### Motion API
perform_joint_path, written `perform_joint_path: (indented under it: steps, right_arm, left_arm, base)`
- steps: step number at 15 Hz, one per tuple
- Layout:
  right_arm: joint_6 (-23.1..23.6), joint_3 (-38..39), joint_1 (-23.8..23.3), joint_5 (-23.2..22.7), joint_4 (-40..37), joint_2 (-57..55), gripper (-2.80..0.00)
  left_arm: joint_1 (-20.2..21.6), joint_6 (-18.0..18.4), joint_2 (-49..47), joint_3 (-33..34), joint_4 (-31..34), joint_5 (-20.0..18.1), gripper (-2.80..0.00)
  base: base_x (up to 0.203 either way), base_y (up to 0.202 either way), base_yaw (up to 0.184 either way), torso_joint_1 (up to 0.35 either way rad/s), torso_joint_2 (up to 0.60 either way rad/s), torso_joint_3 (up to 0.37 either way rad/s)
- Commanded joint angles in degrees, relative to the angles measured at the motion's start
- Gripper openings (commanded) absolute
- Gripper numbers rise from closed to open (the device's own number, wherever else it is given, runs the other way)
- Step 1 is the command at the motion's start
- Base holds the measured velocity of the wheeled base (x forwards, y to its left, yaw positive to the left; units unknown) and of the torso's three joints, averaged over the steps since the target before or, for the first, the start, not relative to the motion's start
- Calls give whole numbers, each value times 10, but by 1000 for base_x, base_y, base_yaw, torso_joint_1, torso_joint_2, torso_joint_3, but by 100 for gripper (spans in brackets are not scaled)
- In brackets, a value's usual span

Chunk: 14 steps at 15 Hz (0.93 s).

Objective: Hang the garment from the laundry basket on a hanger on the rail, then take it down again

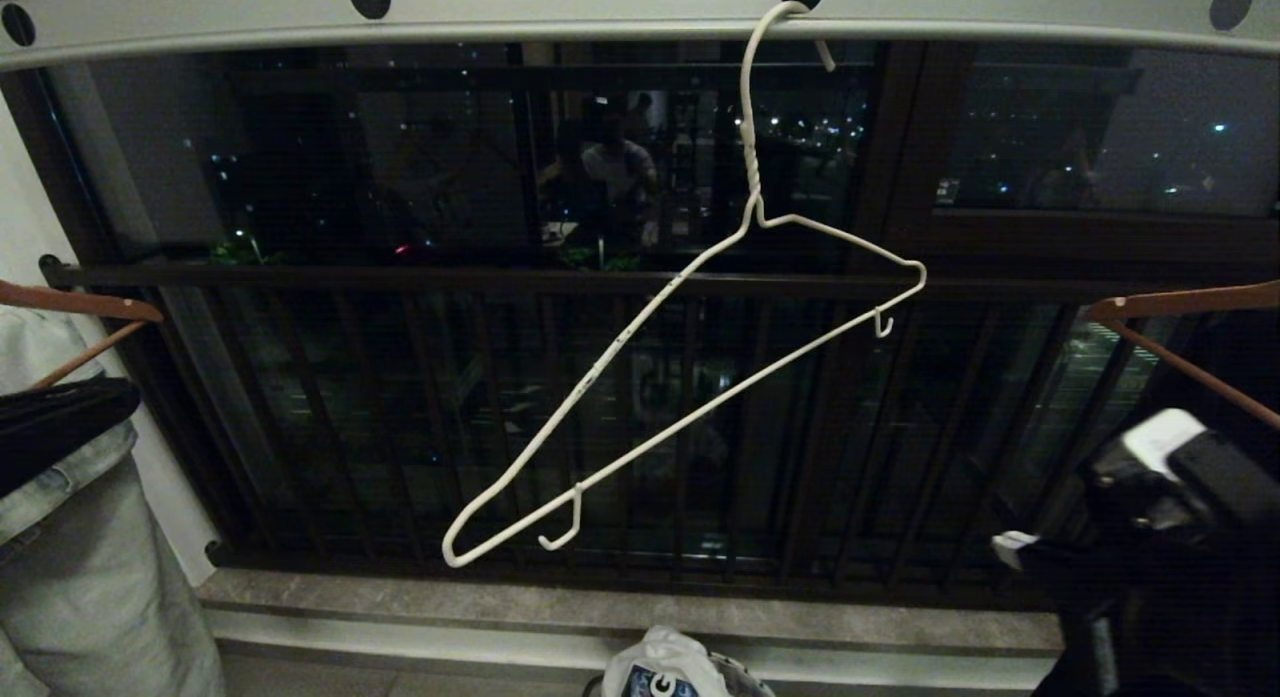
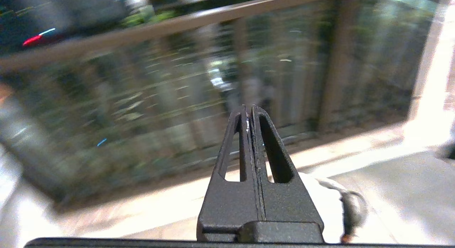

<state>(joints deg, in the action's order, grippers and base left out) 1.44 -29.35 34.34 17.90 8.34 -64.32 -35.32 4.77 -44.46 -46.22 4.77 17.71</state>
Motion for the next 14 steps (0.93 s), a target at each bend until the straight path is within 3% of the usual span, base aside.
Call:
perform_joint_path:
  steps: [1,3,5,7,8,11,14]
  right_arm:
    - [0,-16,-3,11,-73,193,-280]
    - [0,-42,-39,40,-133,293,-280]
    - [1,-74,-126,62,-158,341,-280]
    - [3,-89,-198,81,-169,377,-280]
    - [5,-88,-222,94,-172,397,-280]
    - [32,-38,-279,105,-173,466,-280]
    - [11,-6,-292,115,-135,485,-280]
  left_arm:
    - [80,-10,83,52,-1,-12,-280]
    - [143,-37,121,94,-22,-57,-280]
    - [204,-46,154,144,-59,-79,-280]
    - [220,-49,198,198,-74,-148,-280]
    - [238,-51,212,212,-76,-161,-280]
    - [294,-48,256,223,-64,-169,-280]
    - [302,-52,284,235,-6,-165,-280]
  base:
    - [0,0,0,0,0,0]
    - [0,0,0,0,0,0]
    - [0,0,0,0,0,0]
    - [0,0,0,0,0,0]
    - [0,0,0,0,0,0]
    - [0,0,0,0,0,0]
    - [0,0,0,0,0,0]
